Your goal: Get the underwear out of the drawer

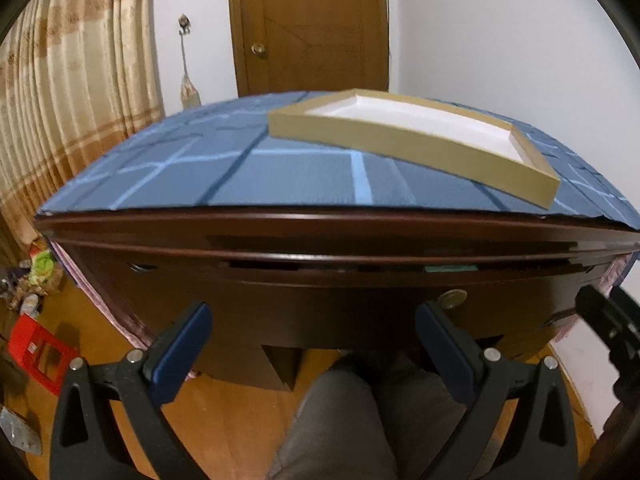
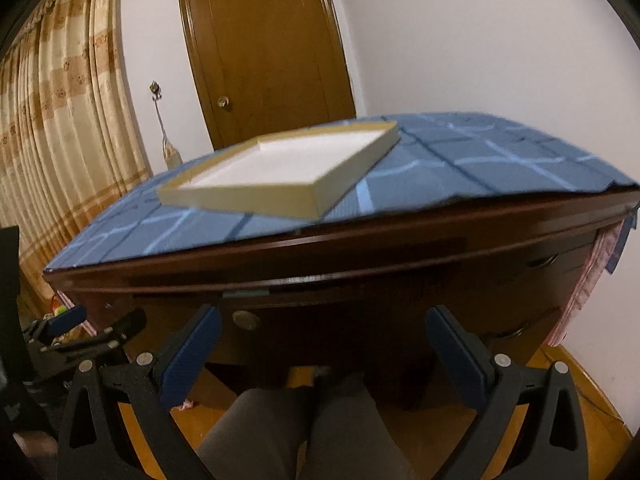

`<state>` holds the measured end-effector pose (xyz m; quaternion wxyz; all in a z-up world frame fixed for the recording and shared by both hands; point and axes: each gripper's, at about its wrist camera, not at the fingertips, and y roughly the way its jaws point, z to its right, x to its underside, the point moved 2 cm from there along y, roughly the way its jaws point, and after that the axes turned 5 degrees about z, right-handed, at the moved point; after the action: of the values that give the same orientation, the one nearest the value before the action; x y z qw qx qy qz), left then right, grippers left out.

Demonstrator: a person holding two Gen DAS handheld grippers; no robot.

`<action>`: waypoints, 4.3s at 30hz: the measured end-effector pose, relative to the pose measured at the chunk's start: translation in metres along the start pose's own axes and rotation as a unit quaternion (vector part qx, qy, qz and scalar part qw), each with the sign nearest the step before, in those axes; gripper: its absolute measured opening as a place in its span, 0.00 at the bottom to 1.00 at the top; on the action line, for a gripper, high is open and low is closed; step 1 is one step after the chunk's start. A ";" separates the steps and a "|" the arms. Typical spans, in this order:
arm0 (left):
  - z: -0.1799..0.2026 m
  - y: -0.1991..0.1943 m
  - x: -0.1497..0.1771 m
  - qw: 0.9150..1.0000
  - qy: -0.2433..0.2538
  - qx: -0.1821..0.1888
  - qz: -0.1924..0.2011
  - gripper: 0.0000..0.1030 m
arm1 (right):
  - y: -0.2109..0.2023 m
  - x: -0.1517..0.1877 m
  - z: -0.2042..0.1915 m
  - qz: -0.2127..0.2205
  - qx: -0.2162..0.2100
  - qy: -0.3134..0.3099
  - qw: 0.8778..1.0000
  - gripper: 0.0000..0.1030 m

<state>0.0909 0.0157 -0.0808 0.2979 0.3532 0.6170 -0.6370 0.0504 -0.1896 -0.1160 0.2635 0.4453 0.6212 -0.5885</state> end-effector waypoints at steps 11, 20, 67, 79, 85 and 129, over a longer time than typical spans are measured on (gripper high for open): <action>0.004 0.017 0.012 0.999 0.030 -0.008 0.028 1.00 | 0.033 0.021 -0.003 -0.013 -0.035 -0.055 0.998 1.00; 0.004 0.030 0.012 0.999 0.022 -0.003 0.045 0.98 | 0.048 0.023 0.026 -0.009 0.007 -0.032 0.999 1.00; 0.033 0.065 0.004 0.999 -0.007 -0.014 0.047 0.94 | 0.086 -0.008 0.101 -0.037 -0.010 0.028 0.999 0.84; 0.032 0.064 0.004 0.999 0.000 -0.005 0.043 0.94 | 0.083 -0.008 0.097 -0.049 -0.006 0.014 0.999 0.83; 0.034 0.060 0.009 0.999 0.004 0.002 0.042 0.94 | 0.077 -0.006 0.093 -0.051 0.004 0.009 0.999 0.83; 0.026 0.048 0.016 0.999 0.024 0.019 0.019 0.94 | 0.076 -0.003 0.101 -0.088 -0.003 0.023 0.996 0.76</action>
<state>0.1186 -0.0124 -0.1221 0.2878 0.3858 0.6050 -0.6343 0.0972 -0.2949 -0.1681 0.1974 0.4015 0.6656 -0.5974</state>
